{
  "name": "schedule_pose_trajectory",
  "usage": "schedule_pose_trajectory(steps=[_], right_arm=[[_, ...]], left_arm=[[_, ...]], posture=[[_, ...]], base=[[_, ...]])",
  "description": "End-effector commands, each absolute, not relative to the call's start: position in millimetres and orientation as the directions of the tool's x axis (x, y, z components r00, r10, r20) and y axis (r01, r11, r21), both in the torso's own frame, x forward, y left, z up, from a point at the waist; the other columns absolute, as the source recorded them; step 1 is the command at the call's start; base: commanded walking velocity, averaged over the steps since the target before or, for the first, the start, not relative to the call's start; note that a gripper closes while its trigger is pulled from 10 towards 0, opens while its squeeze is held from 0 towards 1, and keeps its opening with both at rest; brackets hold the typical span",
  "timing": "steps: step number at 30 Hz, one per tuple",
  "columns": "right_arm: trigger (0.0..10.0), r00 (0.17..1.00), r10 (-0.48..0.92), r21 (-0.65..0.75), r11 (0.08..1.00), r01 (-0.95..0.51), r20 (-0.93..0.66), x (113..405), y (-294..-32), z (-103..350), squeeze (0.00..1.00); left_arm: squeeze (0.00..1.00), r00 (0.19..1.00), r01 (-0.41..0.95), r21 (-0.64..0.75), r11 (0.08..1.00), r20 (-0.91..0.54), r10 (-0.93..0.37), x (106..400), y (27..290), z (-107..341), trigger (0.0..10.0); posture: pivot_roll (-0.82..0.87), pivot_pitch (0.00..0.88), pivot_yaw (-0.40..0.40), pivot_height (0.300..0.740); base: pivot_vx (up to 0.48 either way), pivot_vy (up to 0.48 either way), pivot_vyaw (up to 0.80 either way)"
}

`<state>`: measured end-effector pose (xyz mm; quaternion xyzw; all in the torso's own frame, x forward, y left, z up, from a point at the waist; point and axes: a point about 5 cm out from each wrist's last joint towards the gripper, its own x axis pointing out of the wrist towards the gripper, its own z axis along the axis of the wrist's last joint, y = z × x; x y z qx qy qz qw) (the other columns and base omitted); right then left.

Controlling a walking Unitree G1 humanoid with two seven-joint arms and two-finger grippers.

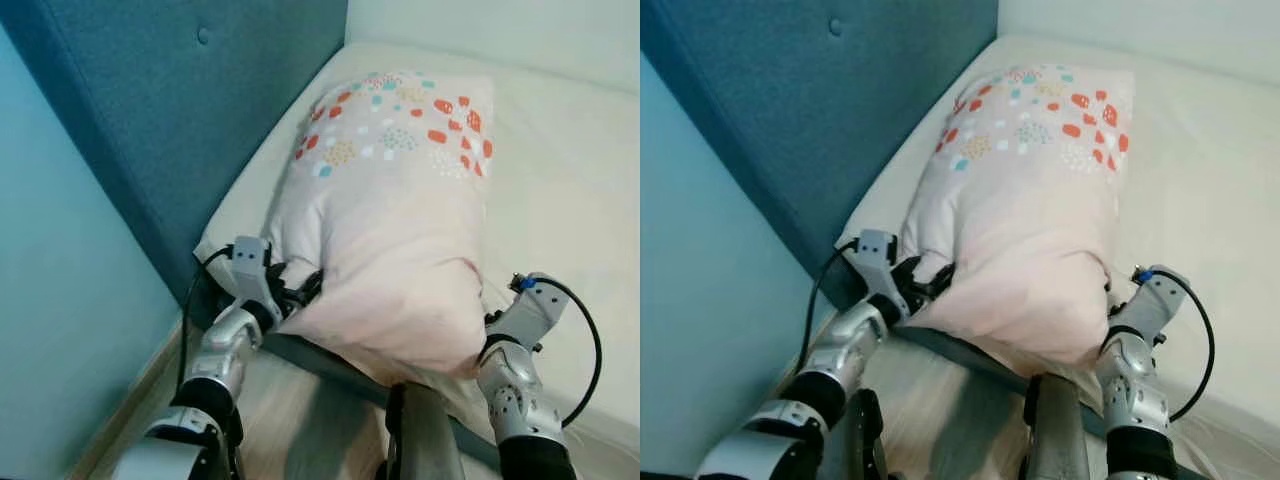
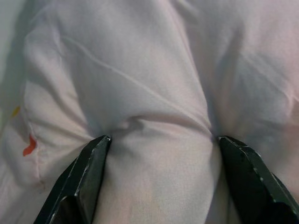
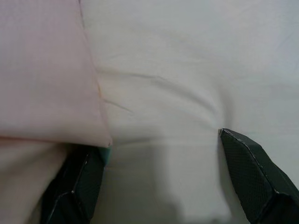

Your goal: Clean up the room

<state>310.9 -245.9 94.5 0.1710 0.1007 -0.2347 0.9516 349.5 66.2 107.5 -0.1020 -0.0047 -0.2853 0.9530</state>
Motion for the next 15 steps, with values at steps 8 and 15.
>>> schedule_pose_trajectory(steps=[8,15], right_arm=[[10.0,0.863,-0.405,0.297,0.82,0.489,-0.301,307.6,-243.6,91.4,0.0],[10.0,0.867,-0.404,0.31,0.817,0.485,-0.292,309.6,-242.6,94.6,0.0]], left_arm=[[0.0,0.858,0.506,-0.153,0.849,-0.01,-0.513,348.2,56.4,98.4,0.0],[0.0,0.88,0.474,-0.073,0.877,0.025,-0.474,364.3,69.2,120.2,0.0]], posture=[[0.04,0.296,0.004,0.535],[0.04,0.291,0.008,0.535]], base=[[0.0,0.0,0.0],[0.0,0.0,0.0]])
